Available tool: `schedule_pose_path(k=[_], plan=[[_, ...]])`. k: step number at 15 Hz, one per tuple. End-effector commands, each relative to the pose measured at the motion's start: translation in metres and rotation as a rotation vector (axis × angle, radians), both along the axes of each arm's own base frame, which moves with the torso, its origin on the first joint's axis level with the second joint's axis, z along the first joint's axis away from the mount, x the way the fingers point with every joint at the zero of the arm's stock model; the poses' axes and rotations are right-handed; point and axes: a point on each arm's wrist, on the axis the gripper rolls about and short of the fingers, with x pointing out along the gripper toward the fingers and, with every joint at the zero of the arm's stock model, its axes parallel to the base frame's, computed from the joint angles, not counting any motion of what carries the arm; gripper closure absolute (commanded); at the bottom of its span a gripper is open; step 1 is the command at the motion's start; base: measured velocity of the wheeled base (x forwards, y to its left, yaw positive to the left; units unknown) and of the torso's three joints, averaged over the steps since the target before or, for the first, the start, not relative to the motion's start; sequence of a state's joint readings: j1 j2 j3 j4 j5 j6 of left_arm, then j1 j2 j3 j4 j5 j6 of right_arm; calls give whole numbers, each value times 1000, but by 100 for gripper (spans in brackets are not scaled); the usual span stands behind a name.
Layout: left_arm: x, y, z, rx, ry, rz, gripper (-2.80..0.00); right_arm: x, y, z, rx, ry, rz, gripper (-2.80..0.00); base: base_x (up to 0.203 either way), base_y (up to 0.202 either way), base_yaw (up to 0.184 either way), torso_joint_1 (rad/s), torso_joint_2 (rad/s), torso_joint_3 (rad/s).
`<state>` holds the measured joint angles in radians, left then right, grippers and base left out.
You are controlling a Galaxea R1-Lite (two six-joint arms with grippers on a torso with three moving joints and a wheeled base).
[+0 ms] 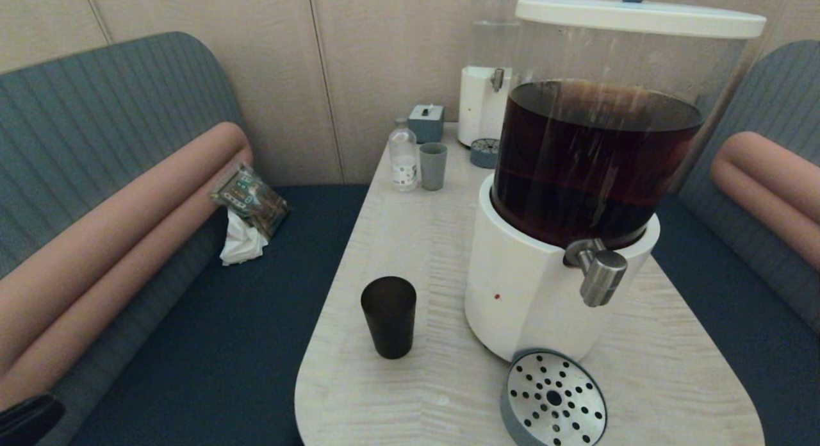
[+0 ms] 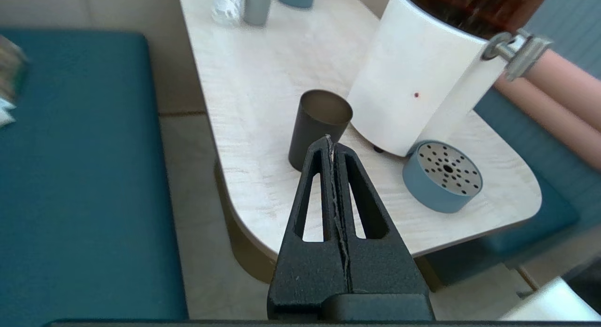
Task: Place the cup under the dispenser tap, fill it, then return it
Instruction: Pick up the cup
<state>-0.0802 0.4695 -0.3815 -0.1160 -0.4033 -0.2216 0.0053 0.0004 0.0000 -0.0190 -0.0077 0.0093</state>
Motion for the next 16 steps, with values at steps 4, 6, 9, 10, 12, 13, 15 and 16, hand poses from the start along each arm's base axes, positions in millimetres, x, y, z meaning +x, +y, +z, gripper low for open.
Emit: schedule_pose_path(k=[4, 6, 9, 10, 12, 13, 15, 16], plan=[[81, -7, -8, 27, 138, -16, 0, 0, 0, -2, 0, 0, 1, 0, 0, 0, 0, 0, 0, 0], [109, -10, -12, 44, 95, -21, 0, 0, 0, -2, 0, 0, 1, 0, 0, 0, 0, 0, 0, 0], [136, -15, -16, 69, 45, -157, 0, 0, 0, -2, 0, -1, 1, 0, 0, 0, 0, 0, 0, 0], [141, -17, -18, 81, 36, -248, 0, 0, 0, -2, 0, 0, 1, 0, 0, 0, 0, 0, 0, 0], [151, -19, -21, 103, 34, -344, 0, 0, 0, -2, 0, -1, 1, 0, 0, 0, 0, 0, 0, 0], [156, -20, -24, 120, 34, -357, -280, 0, 0, -2, 0, -1, 1, 0, 0, 0, 0, 0, 0, 0], [168, -21, -27, 136, 11, -359, -280, 0, 0, -2, 0, 0, 1, 0, 0, 0, 0, 0, 0, 0], [174, -21, -25, 127, -4, -355, -280, 0, 0, -2, 0, 0, 1, 0, 0, 0, 0, 0, 0, 0]])
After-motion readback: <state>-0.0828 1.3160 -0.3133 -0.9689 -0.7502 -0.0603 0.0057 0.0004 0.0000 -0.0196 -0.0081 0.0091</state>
